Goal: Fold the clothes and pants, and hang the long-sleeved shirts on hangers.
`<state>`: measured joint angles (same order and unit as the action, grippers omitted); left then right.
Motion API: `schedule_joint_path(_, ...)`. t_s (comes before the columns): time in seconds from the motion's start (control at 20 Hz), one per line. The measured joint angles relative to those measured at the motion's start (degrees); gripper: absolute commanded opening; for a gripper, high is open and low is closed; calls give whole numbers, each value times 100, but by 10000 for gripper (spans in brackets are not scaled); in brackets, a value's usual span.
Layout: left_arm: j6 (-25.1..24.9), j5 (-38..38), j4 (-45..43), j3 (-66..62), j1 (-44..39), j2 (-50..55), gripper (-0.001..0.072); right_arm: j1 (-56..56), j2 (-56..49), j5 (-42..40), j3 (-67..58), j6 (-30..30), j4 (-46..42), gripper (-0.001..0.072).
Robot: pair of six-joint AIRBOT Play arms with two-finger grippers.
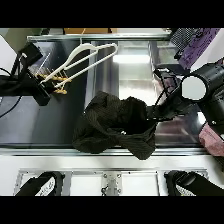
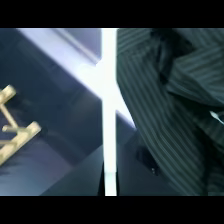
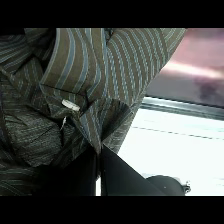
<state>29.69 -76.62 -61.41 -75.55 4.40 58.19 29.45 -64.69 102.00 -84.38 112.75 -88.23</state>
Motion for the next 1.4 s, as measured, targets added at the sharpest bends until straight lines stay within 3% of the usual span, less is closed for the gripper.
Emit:
schedule_joint_path(0.4,-1906,-162,1921,1150,1102,-138,13,-2,-33,-2,0,-2,-2,17)
schedule_joint_path(0.6,-2461,-664,2404,1475,1637,-61,13,-15,-39,-90,-118,-136,-4,17)
schedule_joint_path(0.95,-2730,-1552,2052,1589,1215,426,13,-365,-42,-275,-595,-190,-63,16)
schedule_joint_path(1.4,-2828,-1554,1685,1576,-85,1182,13,-673,-48,-295,-1132,-354,-28,16)
